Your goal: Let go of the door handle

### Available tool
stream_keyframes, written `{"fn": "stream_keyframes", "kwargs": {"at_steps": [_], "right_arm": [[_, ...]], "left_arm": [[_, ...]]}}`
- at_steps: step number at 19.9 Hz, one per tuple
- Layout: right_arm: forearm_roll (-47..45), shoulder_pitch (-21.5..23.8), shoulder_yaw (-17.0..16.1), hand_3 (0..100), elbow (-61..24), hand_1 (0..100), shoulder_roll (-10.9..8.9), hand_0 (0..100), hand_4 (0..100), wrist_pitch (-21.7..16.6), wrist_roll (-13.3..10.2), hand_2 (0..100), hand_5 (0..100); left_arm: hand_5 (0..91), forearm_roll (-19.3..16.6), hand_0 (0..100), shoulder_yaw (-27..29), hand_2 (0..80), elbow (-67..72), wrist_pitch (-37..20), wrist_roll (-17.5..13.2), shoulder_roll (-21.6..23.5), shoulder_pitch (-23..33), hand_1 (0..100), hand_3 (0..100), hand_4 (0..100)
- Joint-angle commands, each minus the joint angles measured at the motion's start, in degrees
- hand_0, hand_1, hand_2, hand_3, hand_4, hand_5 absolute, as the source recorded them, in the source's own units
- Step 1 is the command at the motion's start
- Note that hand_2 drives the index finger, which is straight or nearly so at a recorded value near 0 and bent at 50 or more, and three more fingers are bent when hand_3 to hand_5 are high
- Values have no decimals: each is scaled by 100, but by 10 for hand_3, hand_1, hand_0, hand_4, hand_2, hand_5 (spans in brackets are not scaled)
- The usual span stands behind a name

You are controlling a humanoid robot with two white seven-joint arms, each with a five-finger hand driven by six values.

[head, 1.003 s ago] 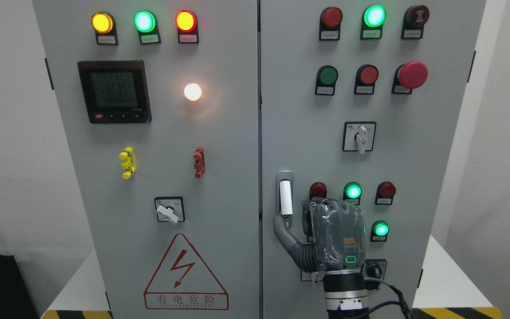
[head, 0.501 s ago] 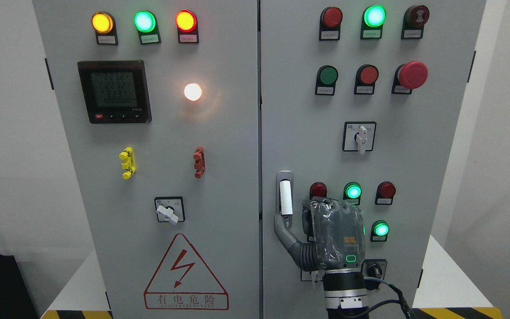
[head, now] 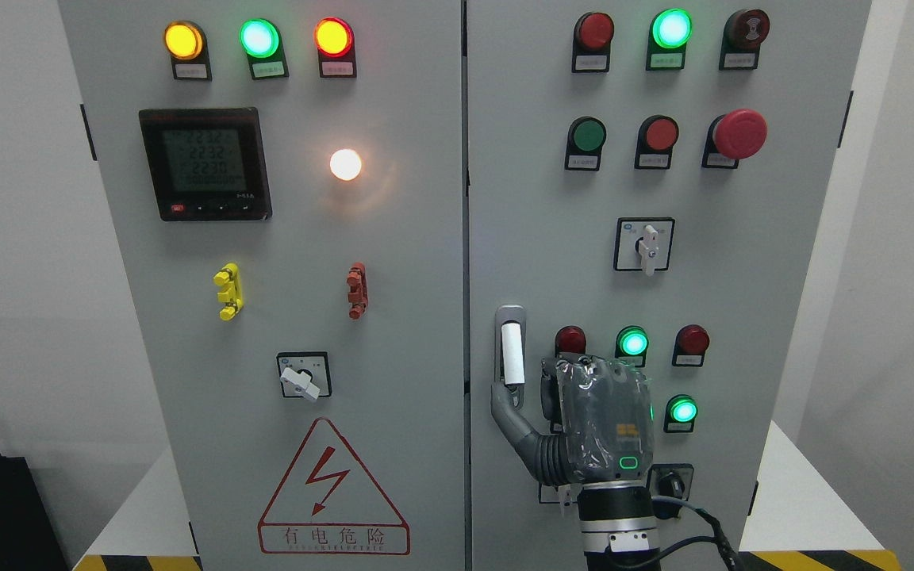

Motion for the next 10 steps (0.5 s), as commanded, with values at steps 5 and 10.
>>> {"fn": "stream_keyframes", "kwargs": {"at_steps": [5, 10], "right_arm": [[-8, -5, -14, 1000, 5, 446, 0, 425, 1000, 13, -22, 1000, 1000], [-17, 4, -23, 1000, 5, 460, 0, 444, 1000, 13, -23, 1000, 1000]], "left_arm": [[0, 0, 120, -79, 0, 114, -3, -4, -1, 0, 389, 0, 0], [0, 0, 120, -79, 0, 114, -3, -4, -1, 0, 389, 0, 0]]}}
